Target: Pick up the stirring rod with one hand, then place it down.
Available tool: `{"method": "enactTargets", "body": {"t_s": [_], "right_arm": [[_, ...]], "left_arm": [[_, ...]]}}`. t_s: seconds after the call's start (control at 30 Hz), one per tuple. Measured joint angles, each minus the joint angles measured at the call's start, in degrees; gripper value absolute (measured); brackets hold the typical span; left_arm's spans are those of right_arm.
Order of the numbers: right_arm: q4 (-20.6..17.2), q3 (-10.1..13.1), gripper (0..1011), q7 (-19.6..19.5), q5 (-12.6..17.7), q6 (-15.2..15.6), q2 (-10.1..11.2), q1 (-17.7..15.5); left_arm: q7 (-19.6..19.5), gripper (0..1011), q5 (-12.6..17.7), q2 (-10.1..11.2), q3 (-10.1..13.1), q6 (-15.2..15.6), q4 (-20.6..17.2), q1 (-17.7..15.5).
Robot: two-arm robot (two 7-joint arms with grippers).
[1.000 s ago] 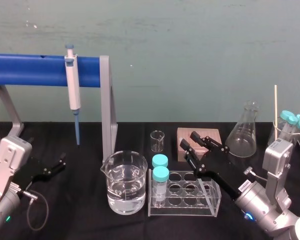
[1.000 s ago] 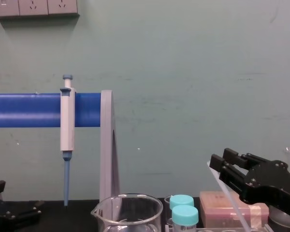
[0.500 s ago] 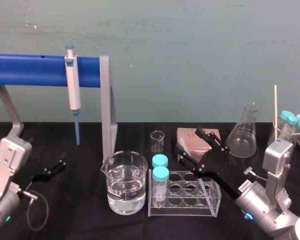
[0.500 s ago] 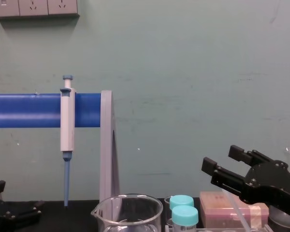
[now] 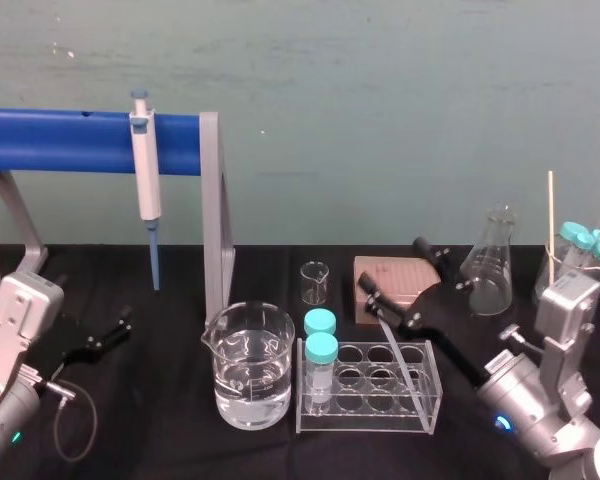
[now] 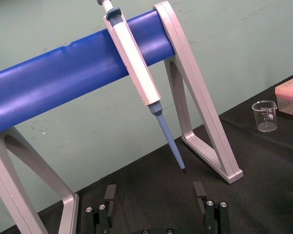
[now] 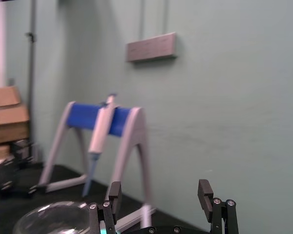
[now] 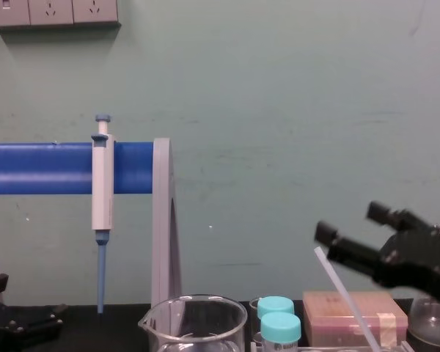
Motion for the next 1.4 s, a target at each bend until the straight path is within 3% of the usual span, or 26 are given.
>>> {"method": "enactTargets", "body": {"t_s": [0.23, 0.3, 0.33, 0.47, 0.57, 0.77, 1.4], "right_arm": [[-3.9, 3.7, 1000, -7.6, -2.8, 1.6, -1.4, -2.3], [-6.0, 5.5, 1000, -11.2, -3.9, 4.3, -2.0, -3.9], [-6.0, 5.5, 1000, -11.2, -3.9, 4.3, -2.0, -3.9], [-9.0, 7.8, 1000, -15.4, -4.8, 10.6, -2.5, -6.6], [-10.3, 8.9, 1000, -16.8, -4.9, 14.6, -2.7, -8.0], [-11.2, 10.1, 1000, -17.6, -5.6, 19.2, -2.8, -9.7], [-11.2, 10.2, 1000, -17.4, -5.5, 19.7, -2.8, -9.8]], "left_arm": [[0.0, 1000, 0.0, 0.0, 0.0, 0.0, 0.0, 0.0], [0.0, 1000, 0.0, 0.0, 0.0, 0.0, 0.0, 0.0], [0.0, 1000, 0.0, 0.0, 0.0, 0.0, 0.0, 0.0], [0.0, 1000, 0.0, 0.0, 0.0, 0.0, 0.0, 0.0], [0.0, 1000, 0.0, 0.0, 0.0, 0.0, 0.0, 0.0], [0.0, 1000, 0.0, 0.0, 0.0, 0.0, 0.0, 0.0], [0.0, 1000, 0.0, 0.0, 0.0, 0.0, 0.0, 0.0]]}}
